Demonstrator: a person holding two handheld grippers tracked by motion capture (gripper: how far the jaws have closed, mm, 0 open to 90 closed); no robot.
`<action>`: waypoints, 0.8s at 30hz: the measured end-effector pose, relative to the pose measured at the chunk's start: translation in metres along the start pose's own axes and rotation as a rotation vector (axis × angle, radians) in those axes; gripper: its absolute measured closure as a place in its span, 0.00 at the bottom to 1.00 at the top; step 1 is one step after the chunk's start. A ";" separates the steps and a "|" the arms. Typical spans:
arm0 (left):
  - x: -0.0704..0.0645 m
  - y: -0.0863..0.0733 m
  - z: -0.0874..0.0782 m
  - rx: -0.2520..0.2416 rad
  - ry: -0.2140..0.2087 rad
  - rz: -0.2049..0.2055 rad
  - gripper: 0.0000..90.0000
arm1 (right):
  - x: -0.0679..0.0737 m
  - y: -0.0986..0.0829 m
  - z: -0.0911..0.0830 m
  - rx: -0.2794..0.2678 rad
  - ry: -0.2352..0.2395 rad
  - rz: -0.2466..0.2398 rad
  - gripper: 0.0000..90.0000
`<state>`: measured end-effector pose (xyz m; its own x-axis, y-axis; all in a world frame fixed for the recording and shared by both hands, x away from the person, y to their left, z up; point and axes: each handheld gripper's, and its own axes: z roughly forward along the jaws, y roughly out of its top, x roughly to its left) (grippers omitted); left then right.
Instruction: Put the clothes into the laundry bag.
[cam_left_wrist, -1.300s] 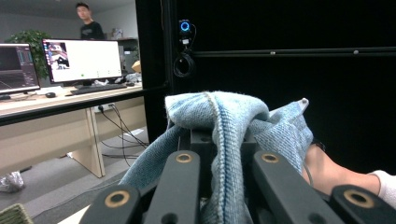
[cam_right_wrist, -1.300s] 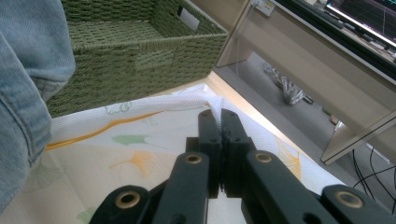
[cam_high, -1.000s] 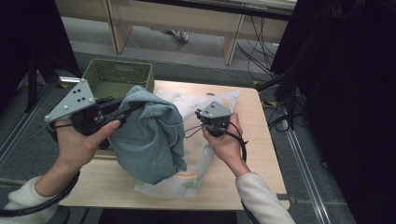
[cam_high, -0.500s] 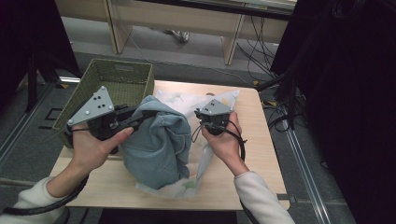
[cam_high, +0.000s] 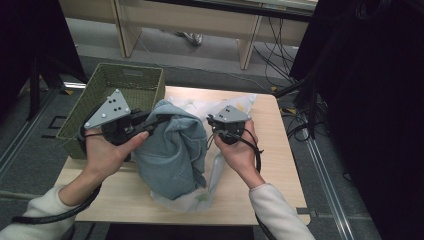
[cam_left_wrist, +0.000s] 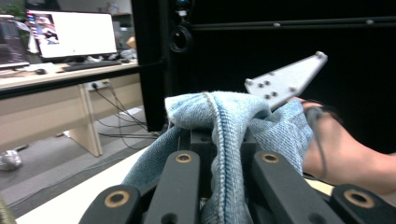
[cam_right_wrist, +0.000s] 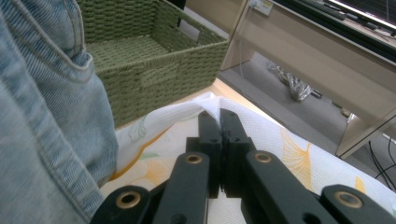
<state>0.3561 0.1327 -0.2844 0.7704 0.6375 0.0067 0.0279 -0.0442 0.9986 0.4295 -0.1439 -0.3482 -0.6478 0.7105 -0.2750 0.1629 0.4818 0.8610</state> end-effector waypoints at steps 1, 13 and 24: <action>0.000 0.000 0.000 0.001 0.000 0.003 0.92 | 0.000 0.000 0.000 0.000 0.002 0.009 1.00; -0.006 -0.004 0.012 0.038 0.006 0.053 0.92 | 0.002 0.009 0.000 -0.044 0.015 0.033 1.00; 0.002 0.009 0.004 -0.074 0.114 0.034 0.92 | 0.001 0.008 0.000 -0.046 0.024 0.049 1.00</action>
<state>0.3604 0.1309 -0.2752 0.6923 0.7204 0.0427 -0.0474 -0.0136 0.9988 0.4306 -0.1395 -0.3419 -0.6573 0.7202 -0.2221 0.1608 0.4220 0.8922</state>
